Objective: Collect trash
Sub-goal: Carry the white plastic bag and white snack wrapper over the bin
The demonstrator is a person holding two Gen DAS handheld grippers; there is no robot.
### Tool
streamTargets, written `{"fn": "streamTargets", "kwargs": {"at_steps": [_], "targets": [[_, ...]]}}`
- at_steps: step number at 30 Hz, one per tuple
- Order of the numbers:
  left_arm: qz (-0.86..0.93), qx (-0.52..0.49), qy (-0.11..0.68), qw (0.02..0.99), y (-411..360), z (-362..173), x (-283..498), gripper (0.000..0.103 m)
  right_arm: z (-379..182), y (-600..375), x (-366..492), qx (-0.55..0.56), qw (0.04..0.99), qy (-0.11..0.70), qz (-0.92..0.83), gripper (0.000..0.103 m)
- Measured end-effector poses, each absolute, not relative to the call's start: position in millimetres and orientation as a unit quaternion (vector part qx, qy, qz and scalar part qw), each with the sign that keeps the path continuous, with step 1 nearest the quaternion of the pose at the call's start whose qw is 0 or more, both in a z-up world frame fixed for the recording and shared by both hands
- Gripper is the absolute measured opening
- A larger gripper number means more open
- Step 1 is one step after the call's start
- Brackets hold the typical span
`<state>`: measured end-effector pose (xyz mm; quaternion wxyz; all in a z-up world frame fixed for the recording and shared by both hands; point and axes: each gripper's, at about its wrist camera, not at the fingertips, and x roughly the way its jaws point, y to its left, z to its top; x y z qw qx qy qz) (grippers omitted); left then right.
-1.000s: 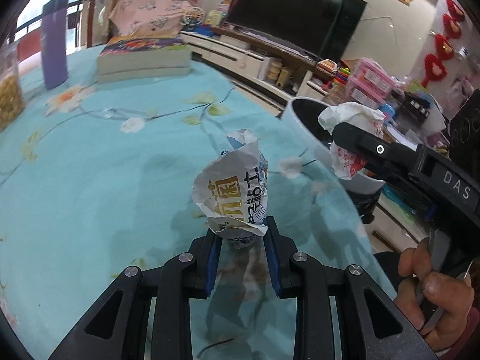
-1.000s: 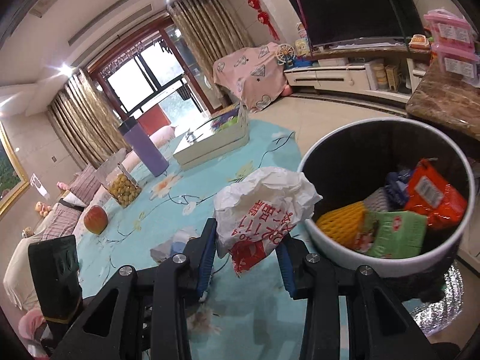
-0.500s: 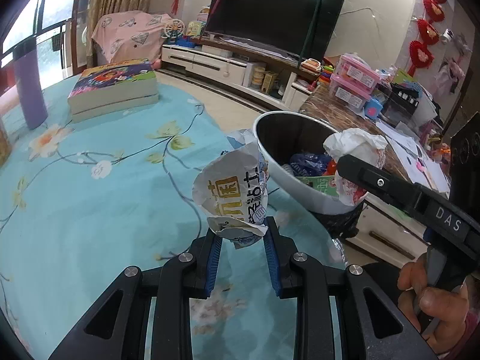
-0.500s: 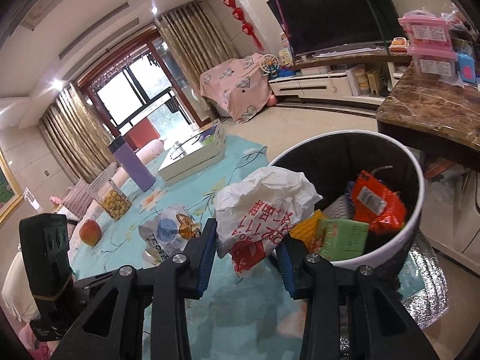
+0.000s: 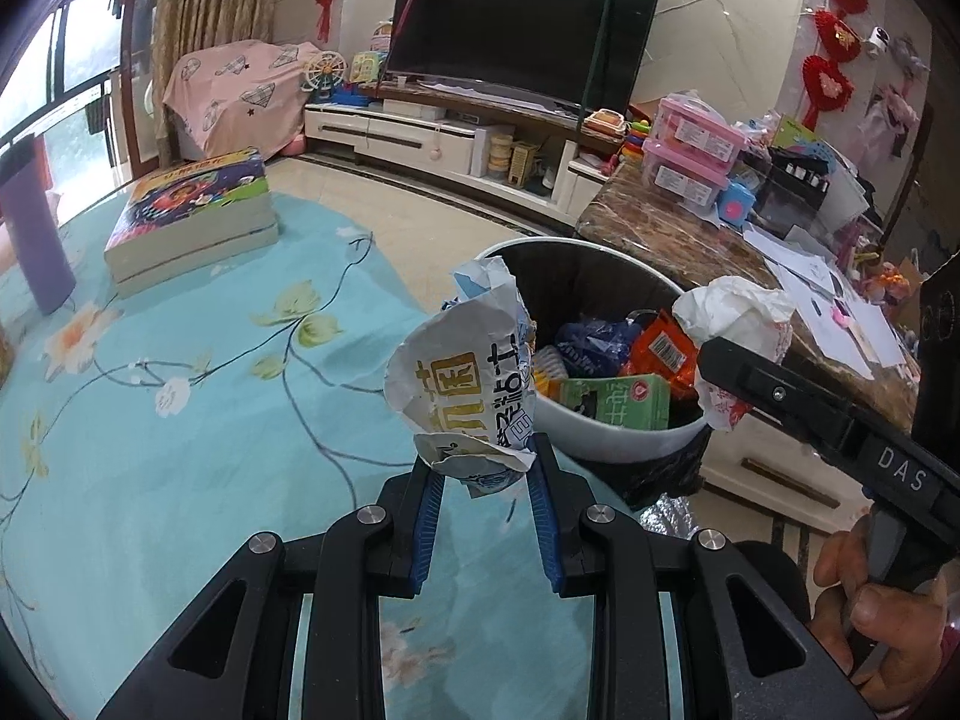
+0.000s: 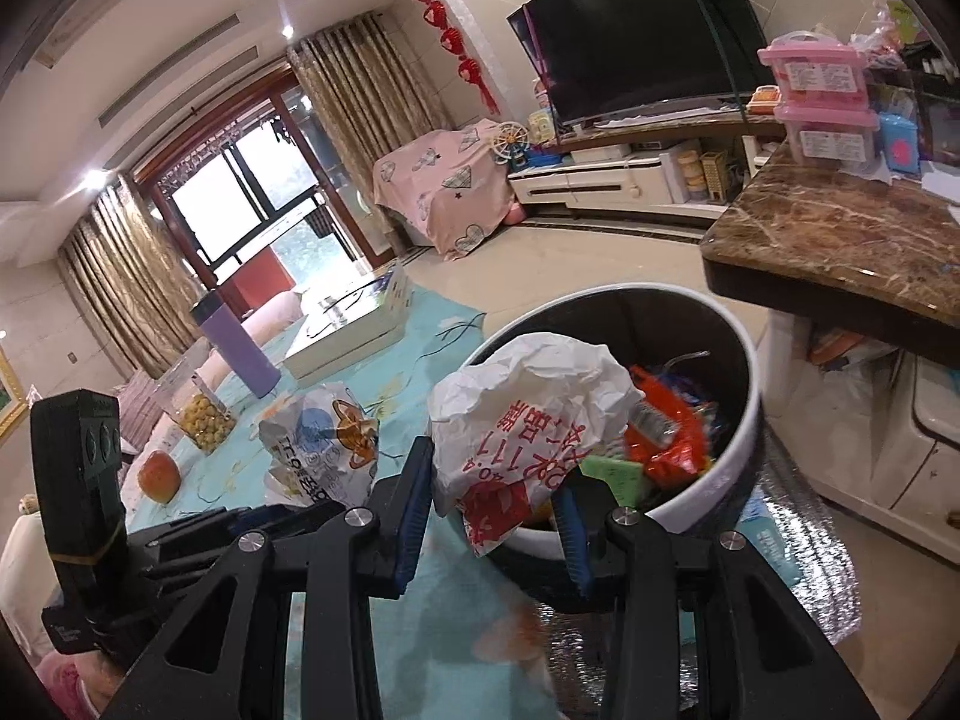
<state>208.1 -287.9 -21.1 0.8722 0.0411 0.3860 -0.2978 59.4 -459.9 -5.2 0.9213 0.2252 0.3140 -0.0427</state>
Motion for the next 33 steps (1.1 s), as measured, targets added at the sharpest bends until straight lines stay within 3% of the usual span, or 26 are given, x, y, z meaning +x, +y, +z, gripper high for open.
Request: {"fn": "streamTargets", "kwargs": {"at_steps": [33], "targets": [[-0.314,0.081,0.381,0.866,-337,-12,231,0.027,-2,-501,62,0.211,0.915,0.335,-0.074,0.038]]}}
